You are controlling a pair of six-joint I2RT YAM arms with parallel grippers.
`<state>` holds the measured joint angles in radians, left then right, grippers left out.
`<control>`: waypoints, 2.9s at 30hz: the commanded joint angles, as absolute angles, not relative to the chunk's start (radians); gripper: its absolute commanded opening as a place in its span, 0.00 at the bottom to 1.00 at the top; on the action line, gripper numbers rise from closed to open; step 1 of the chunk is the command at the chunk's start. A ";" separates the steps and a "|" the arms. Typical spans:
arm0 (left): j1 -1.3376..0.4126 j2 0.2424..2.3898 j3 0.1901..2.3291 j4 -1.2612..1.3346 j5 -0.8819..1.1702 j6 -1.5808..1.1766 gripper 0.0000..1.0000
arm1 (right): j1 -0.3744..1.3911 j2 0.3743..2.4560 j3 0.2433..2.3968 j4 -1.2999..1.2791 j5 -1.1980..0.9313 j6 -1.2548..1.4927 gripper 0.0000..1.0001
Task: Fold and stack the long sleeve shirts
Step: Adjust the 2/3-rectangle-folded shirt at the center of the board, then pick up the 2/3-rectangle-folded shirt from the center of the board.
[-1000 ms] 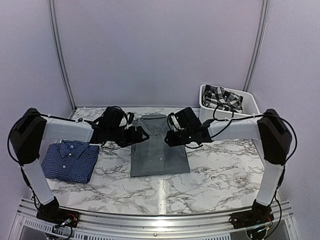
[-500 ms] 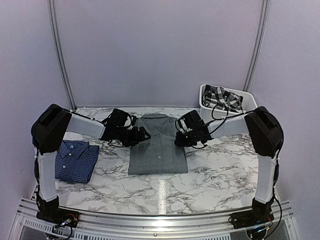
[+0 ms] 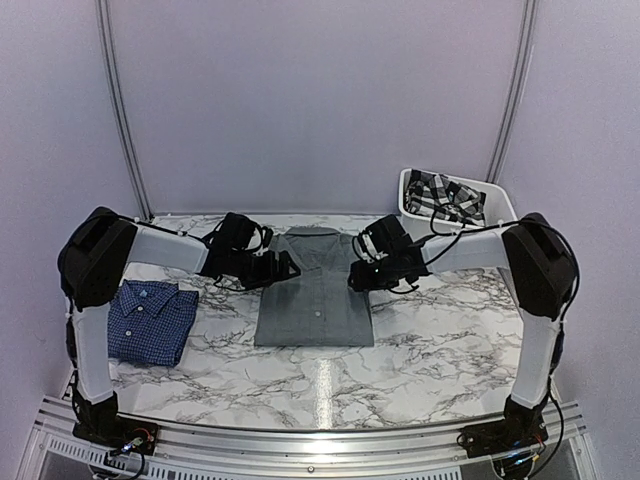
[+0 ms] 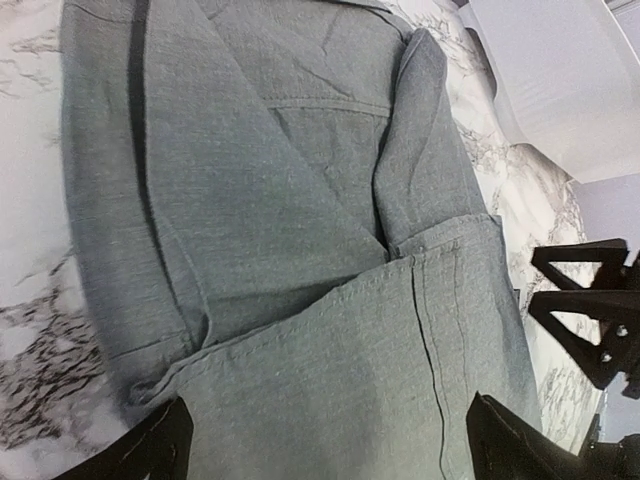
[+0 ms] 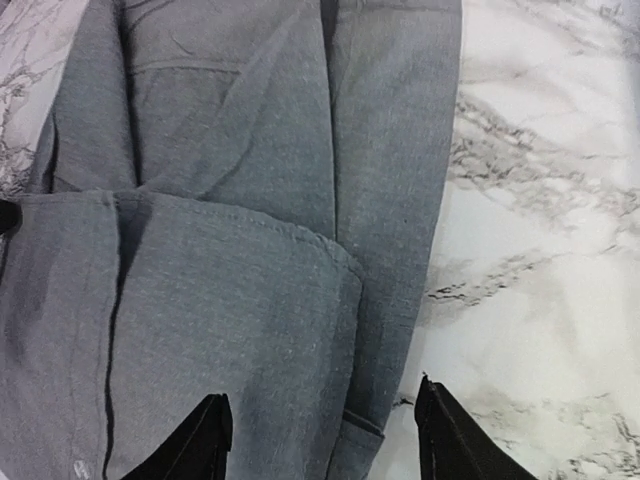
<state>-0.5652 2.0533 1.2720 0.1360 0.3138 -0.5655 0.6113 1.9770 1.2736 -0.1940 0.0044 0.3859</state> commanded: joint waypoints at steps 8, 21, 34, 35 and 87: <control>-0.695 1.662 1.090 -0.039 0.095 -0.493 0.99 | 0.787 1.688 1.186 -0.301 0.213 0.369 0.73; -0.867 1.635 0.846 0.086 0.174 -0.612 0.99 | 0.939 1.658 0.940 -0.257 0.170 0.523 0.61; -0.867 1.597 0.737 0.088 0.131 -0.644 0.99 | 0.943 1.603 0.842 -0.305 0.202 0.589 0.54; -0.867 1.564 0.734 0.060 0.109 -0.644 0.99 | 0.943 1.578 0.826 -0.300 0.205 0.585 0.54; -0.927 1.621 0.691 0.022 -0.115 -0.477 0.51 | 0.882 1.532 0.635 -0.035 0.116 0.361 0.28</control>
